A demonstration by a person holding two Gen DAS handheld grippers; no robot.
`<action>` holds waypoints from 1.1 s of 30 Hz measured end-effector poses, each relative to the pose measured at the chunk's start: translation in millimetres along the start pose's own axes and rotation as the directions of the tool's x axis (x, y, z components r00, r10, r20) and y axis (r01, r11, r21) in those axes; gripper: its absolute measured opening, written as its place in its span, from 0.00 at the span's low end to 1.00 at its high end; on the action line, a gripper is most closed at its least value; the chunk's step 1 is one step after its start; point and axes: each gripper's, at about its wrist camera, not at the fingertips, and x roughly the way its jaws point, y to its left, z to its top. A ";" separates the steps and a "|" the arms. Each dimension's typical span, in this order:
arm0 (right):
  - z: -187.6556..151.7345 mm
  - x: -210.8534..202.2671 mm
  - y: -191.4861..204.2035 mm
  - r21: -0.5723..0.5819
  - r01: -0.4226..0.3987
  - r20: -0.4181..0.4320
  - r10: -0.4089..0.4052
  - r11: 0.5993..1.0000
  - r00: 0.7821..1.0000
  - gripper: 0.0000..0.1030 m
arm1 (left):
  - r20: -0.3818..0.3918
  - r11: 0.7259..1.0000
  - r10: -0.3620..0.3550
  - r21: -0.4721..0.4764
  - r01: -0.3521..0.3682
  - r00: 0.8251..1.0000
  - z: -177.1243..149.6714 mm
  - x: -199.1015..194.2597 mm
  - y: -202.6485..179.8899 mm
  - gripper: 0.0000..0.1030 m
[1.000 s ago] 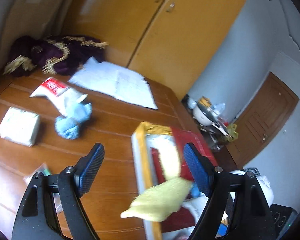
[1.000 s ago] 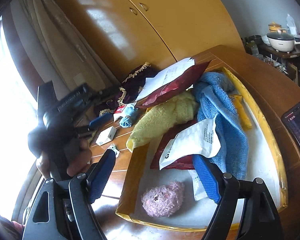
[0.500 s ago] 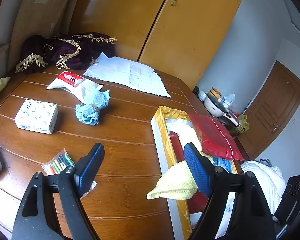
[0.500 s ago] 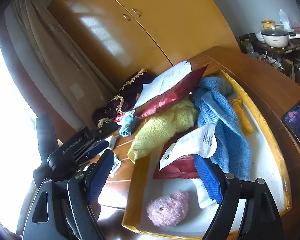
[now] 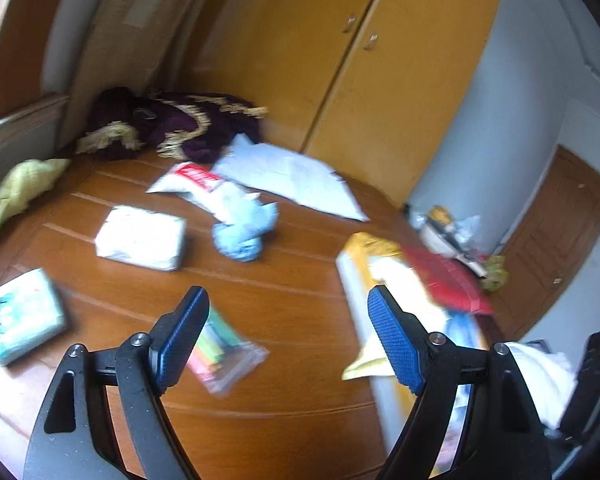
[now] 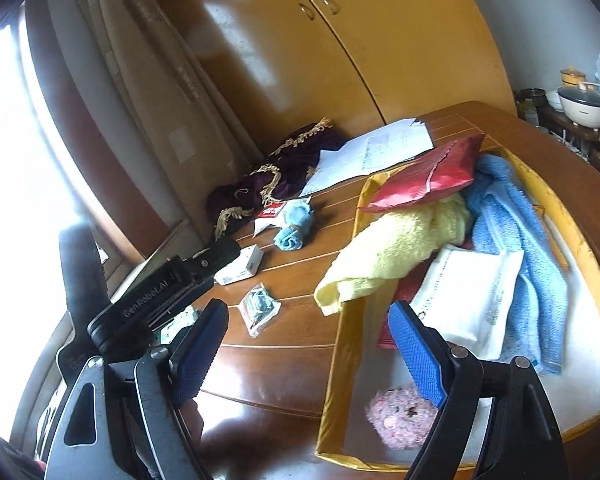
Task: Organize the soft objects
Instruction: 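Grasp the blue tissue pack with the left gripper while the right gripper grasps the stick bag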
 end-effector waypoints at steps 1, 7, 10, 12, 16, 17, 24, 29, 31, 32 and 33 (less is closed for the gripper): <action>-1.1 2.4 3.0 -0.010 -0.013 -0.009 0.013 1.000 1.000 0.82 | -0.009 1.000 -0.002 -0.015 0.002 1.000 0.3 -4.3 7.7 0.79; -6.3 25.1 25.7 -0.063 -0.077 -0.092 0.071 0.995 0.993 0.82 | 0.081 0.992 0.103 -0.084 -0.097 0.991 10.6 -47.1 54.3 0.79; -8.8 31.7 42.5 -0.110 -0.092 -0.115 0.079 0.990 0.990 0.82 | 0.081 0.979 0.183 -0.100 -0.175 0.980 14.5 -54.7 76.6 0.79; -9.9 38.1 51.5 -0.123 -0.105 -0.144 0.087 0.987 0.986 0.82 | 0.085 0.969 0.226 -0.126 -0.215 0.970 15.3 -59.7 94.1 0.79; -6.4 59.7 69.5 -0.140 -0.156 -0.220 0.123 0.978 0.968 0.82 | 0.051 0.947 0.266 -0.200 -0.251 0.963 16.0 -66.1 125.3 0.79; -4.6 67.2 74.3 -0.143 -0.163 -0.239 0.125 0.976 0.963 0.82 | 0.038 0.936 0.297 -0.208 -0.284 0.954 15.8 -65.3 129.8 0.79; 18.9 143.3 103.0 -0.250 -0.011 -0.321 -0.072 0.968 0.944 0.82 | -0.035 0.920 0.345 -0.183 -0.346 0.938 13.6 -51.3 148.2 0.79; 15.2 193.4 101.9 -0.303 0.051 -0.385 -0.171 0.952 0.907 0.82 | -0.101 0.935 0.326 -0.113 -0.336 0.940 29.5 -26.4 149.1 0.79; 7.8 202.9 97.6 -0.302 0.056 -0.408 -0.182 0.952 0.895 0.82 | -0.141 0.938 0.318 -0.094 -0.332 0.938 30.9 -15.2 150.9 0.79; 5.5 203.6 97.3 -0.312 0.055 -0.399 -0.184 0.948 0.898 0.80 | -0.178 0.939 0.314 -0.086 -0.332 0.933 30.2 -9.4 152.1 0.79; 4.4 202.1 98.9 -0.328 0.058 -0.385 -0.190 0.943 0.903 0.78 | -0.202 0.940 0.307 -0.086 -0.329 0.930 28.6 -6.1 153.2 0.79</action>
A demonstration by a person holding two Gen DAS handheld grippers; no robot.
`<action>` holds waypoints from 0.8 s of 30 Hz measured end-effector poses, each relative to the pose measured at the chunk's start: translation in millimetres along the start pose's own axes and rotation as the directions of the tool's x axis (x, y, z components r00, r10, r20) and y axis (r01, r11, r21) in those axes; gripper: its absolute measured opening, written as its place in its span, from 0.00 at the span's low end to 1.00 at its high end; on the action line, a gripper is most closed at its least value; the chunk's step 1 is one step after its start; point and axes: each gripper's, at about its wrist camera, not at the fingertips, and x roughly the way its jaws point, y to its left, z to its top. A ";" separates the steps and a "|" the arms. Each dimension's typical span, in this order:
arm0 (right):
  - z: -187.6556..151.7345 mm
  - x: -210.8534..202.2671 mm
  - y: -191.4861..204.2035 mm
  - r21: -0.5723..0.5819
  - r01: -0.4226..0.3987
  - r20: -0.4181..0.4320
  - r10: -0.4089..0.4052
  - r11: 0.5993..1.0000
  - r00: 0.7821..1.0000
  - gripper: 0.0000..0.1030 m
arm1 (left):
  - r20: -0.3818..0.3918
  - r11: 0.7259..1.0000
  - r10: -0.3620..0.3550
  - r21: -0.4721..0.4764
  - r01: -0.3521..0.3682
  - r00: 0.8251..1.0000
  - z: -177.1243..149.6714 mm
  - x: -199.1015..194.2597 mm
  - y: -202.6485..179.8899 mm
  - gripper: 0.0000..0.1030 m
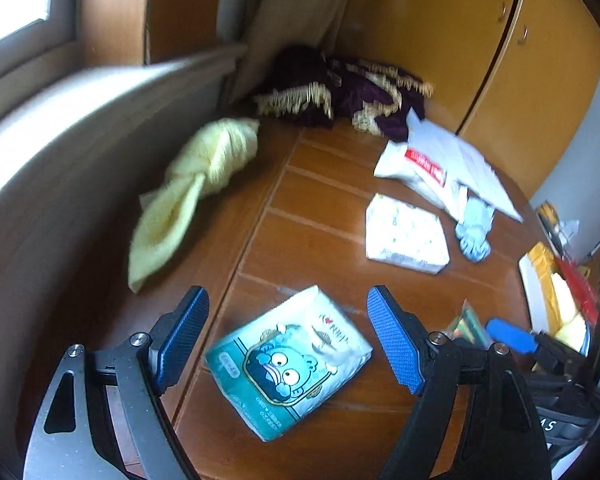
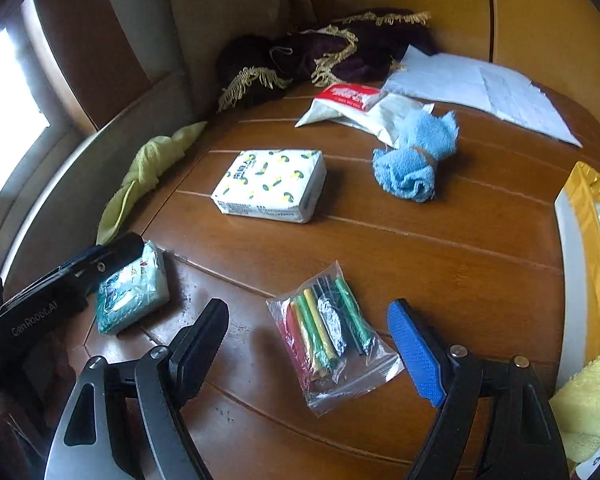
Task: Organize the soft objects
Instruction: 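Grasp the blue tissue pack with the left gripper while the right gripper grasps the stick bag, then lower the tissue pack and stick bag into the white box and open both grippers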
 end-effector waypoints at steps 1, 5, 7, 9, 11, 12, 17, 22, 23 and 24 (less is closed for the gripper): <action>-1.4 0.6 2.0 -0.012 -0.003 -0.001 0.003 1.000 1.000 0.71 | -0.018 1.000 -0.010 -0.004 0.009 1.000 -2.6 2.0 0.5 0.79; -7.4 -1.1 15.5 -0.075 0.058 0.020 -0.057 0.995 0.998 0.51 | -0.065 0.998 -0.049 0.024 0.050 0.997 -18.0 -2.9 -1.5 0.79; -10.6 -1.5 21.4 -0.103 0.087 0.026 -0.084 0.991 0.996 0.45 | -0.085 0.996 -0.066 0.047 0.070 0.994 -26.3 -9.3 -3.3 0.79; -12.8 -1.5 24.9 -0.121 0.104 0.033 -0.101 0.987 0.994 0.44 | -0.105 0.994 -0.084 0.062 0.091 0.991 -30.2 -13.8 -1.1 0.79; -14.2 -1.6 26.6 -0.129 0.113 0.037 -0.109 0.985 0.993 0.43 | -0.088 0.994 -0.075 0.074 0.082 0.993 -30.1 -18.6 -1.3 0.79; -13.9 -1.0 26.6 -0.128 0.119 0.038 -0.115 0.985 0.993 0.41 | -0.075 0.995 -0.066 0.076 0.072 0.995 -29.1 -19.7 -1.6 0.79; -14.9 -6.0 16.9 -0.086 0.110 0.046 -0.107 0.990 0.993 0.21 | -0.038 0.996 0.050 0.076 -0.047 0.998 -28.3 -11.8 -7.7 0.79; -16.4 -10.6 7.8 -0.032 0.050 0.039 -0.049 0.998 0.998 0.17 | -0.016 0.989 0.061 0.136 -0.059 0.998 -35.7 -7.7 -19.2 0.68; -16.8 -11.9 5.2 -0.016 0.023 0.037 -0.023 1.000 0.999 0.17 | -0.012 0.989 0.066 0.135 -0.064 0.998 -36.5 -7.8 -20.6 0.60; -18.0 -13.2 3.2 0.000 -0.008 0.034 0.008 1.000 0.999 0.17 | -0.002 0.989 0.070 0.133 -0.069 0.998 -37.8 -8.5 -21.9 0.55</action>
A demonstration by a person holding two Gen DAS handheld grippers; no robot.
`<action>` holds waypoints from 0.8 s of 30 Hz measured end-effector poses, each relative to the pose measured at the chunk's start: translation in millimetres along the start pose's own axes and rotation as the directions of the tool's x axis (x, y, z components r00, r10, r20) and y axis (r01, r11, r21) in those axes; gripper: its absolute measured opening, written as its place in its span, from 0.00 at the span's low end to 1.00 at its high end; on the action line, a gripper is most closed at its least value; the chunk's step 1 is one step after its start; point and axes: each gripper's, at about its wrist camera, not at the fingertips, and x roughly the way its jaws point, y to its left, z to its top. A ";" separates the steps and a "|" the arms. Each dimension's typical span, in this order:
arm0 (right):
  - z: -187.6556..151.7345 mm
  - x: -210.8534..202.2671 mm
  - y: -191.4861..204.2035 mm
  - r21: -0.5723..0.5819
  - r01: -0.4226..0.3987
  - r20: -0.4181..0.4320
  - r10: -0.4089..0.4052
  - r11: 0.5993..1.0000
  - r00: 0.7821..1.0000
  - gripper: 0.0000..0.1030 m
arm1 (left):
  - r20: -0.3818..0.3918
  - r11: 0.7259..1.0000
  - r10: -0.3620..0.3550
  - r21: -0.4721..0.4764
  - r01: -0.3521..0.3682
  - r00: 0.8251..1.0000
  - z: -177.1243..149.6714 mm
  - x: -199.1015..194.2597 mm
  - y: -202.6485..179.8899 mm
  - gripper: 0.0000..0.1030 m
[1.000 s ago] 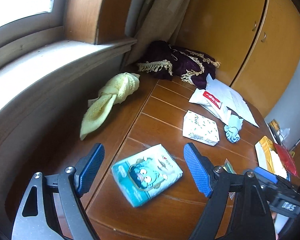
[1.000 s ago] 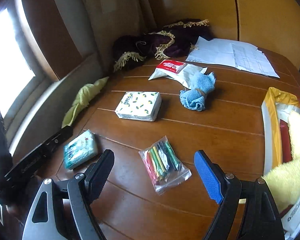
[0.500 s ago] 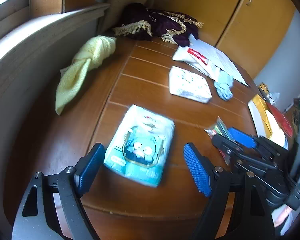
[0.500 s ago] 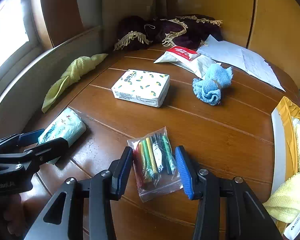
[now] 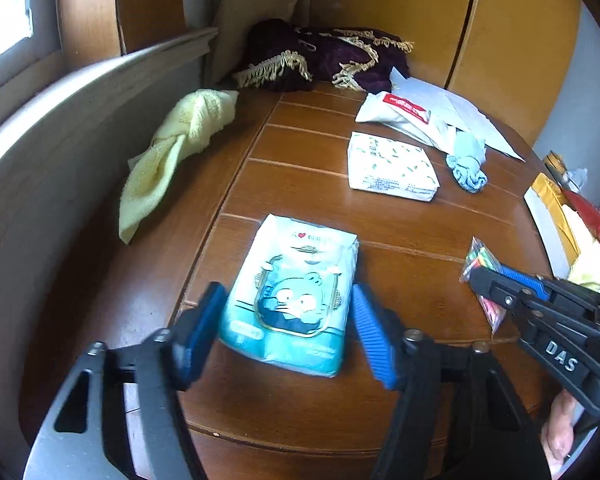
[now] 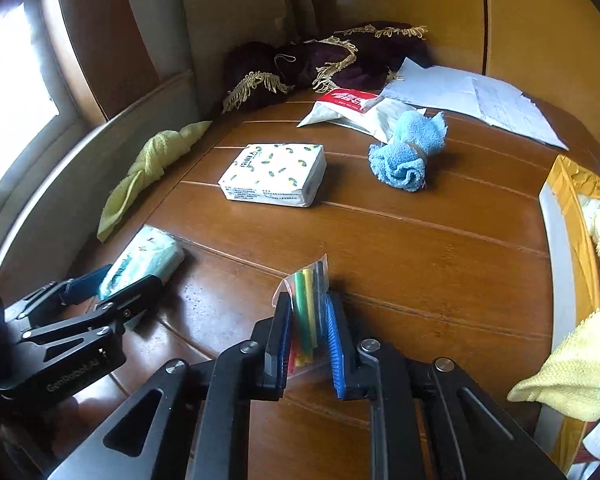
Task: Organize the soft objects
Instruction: 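Lower the tissue pack and stick bag into the white box and open both grippers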
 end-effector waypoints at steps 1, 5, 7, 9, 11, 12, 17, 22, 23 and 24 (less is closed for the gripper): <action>-2.2 -2.1 -1.3 0.014 -0.024 0.002 0.024 1.000 1.000 0.16 | 0.005 1.000 0.006 0.004 -0.006 1.000 -0.9 -0.5 -2.0 0.54; -13.3 -22.6 -4.0 0.034 -0.079 0.067 0.077 0.996 0.995 0.16 | 0.014 1.000 -0.002 0.007 0.002 1.000 -1.1 -2.2 -6.8 0.46; -21.9 -39.4 -6.0 0.037 -0.117 0.095 0.113 0.992 0.989 0.16 | 0.019 1.000 -0.009 0.005 0.009 1.000 -1.6 -3.9 -11.7 0.42; -30.7 -60.4 -10.5 0.041 -0.137 0.137 0.130 0.990 0.982 0.16 | 0.031 0.998 -0.059 -0.008 0.059 0.998 -3.1 -8.5 -19.4 0.36; -39.9 -85.5 -19.1 0.056 -0.161 0.185 0.148 0.985 0.971 0.16 | 0.030 0.991 -0.130 -0.011 0.131 0.991 -4.5 -14.4 -32.6 0.35; -45.2 -100.2 -25.6 0.066 -0.176 0.217 0.158 0.982 0.963 0.16 | 0.037 0.986 -0.164 -0.005 0.164 0.986 -5.0 -19.3 -41.4 0.35; -71.2 -161.2 -67.9 0.125 -0.150 0.343 0.099 0.981 0.934 0.16 | 0.076 0.940 -0.340 0.030 0.339 0.937 -7.3 -50.3 -93.4 0.35; -93.4 -177.7 -119.3 0.247 -0.107 0.358 0.012 0.963 0.934 0.17 | 0.063 0.867 -0.497 0.074 0.492 0.866 -7.6 -75.4 -148.5 0.35; -97.0 -178.5 -127.6 0.269 -0.096 0.356 -0.006 0.958 0.934 0.17 | 0.047 0.850 -0.524 0.078 0.520 0.850 -8.4 -77.3 -158.2 0.35; -99.0 -178.4 -134.7 0.285 -0.088 0.353 -0.019 0.954 0.935 0.17 | 0.027 0.834 -0.549 0.080 0.546 0.835 -9.1 -78.0 -168.0 0.35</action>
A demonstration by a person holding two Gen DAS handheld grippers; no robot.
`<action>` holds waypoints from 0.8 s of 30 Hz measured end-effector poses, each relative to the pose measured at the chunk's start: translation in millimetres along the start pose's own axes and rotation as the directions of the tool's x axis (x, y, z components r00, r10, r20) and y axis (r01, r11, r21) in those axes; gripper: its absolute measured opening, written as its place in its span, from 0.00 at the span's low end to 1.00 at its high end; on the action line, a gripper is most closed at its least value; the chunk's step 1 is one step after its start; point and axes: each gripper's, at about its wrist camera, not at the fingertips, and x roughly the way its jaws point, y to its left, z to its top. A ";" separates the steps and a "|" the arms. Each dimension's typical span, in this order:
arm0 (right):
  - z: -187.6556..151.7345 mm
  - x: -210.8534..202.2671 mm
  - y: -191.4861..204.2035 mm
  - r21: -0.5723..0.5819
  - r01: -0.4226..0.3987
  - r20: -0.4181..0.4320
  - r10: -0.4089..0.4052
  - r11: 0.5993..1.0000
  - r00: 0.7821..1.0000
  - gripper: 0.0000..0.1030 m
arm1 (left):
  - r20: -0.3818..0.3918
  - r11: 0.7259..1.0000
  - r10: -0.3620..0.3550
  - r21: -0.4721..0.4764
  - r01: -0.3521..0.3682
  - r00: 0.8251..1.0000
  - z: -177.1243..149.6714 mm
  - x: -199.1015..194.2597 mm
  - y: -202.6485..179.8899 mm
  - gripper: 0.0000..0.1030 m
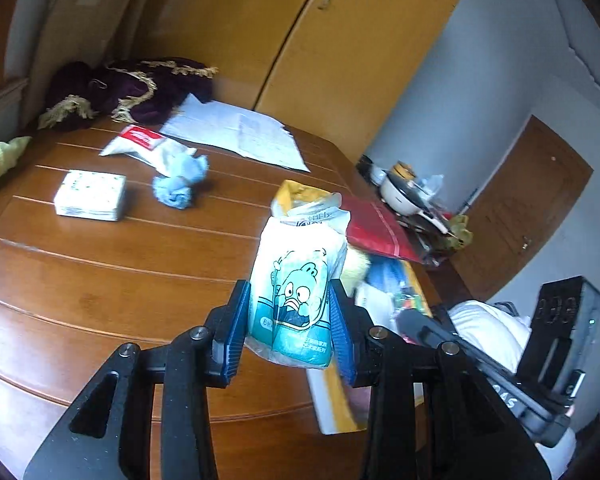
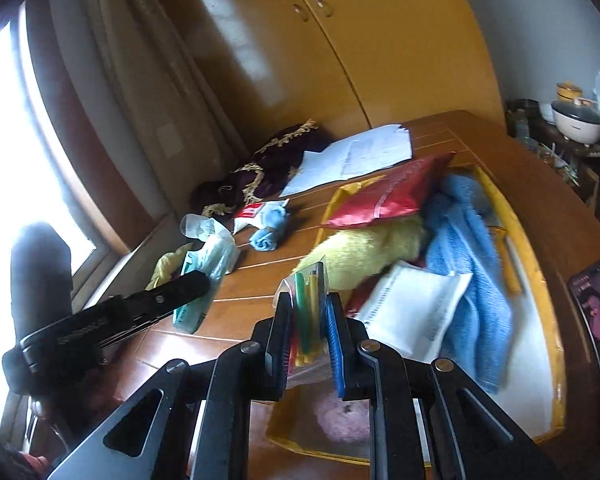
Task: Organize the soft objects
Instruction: 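Lower the tissue pack and stick bag into the white box and open both grippers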
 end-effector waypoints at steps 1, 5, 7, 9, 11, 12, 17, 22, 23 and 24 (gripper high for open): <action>0.0 -0.7 -7.1 0.013 0.010 0.002 -0.010 1.000 1.000 0.17 | -0.018 1.000 -0.028 0.009 0.028 0.999 -0.8 5.6 -9.1 0.35; -0.3 6.0 -27.5 0.046 0.029 -0.029 -0.028 0.999 0.999 0.17 | -0.064 0.996 -0.052 0.076 0.057 0.997 -11.7 28.2 -37.5 0.35; -4.2 6.6 -35.4 0.054 0.044 -0.042 -0.042 0.998 0.998 0.17 | -0.089 0.994 -0.061 0.085 0.069 0.994 -17.9 37.2 -42.8 0.35; -7.3 5.5 -39.2 0.052 0.061 -0.045 -0.059 0.997 0.997 0.17 | -0.123 0.994 -0.063 0.083 0.074 0.990 -23.7 46.0 -44.9 0.35; -7.9 2.6 -42.5 0.051 0.079 -0.035 -0.077 0.996 0.996 0.17 | -0.156 0.992 -0.077 0.084 0.091 0.985 -29.9 52.2 -45.1 0.35; -8.8 1.1 -44.3 0.054 0.088 -0.030 -0.086 0.995 0.996 0.17 | -0.165 0.992 -0.077 0.089 0.092 0.983 -31.9 55.3 -45.8 0.35; -8.6 3.0 -54.7 0.080 0.128 -0.045 -0.125 0.988 0.991 0.18 | -0.193 0.992 -0.060 0.094 0.079 0.979 -35.0 68.9 -48.4 0.35; -12.3 7.0 -62.9 0.103 0.144 -0.067 -0.137 0.984 0.988 0.20 | -0.232 0.985 -0.093 0.118 0.123 0.968 -38.1 75.2 -58.6 0.38; -12.6 7.3 -62.3 0.105 0.147 -0.064 -0.141 0.984 0.988 0.21 | -0.236 0.985 -0.100 0.115 0.130 0.967 -38.5 76.3 -58.4 0.40; -12.2 7.1 -61.3 0.109 0.151 -0.061 -0.145 0.982 0.988 0.21 | -0.235 0.985 -0.110 0.104 0.137 0.966 -38.2 76.1 -56.9 0.41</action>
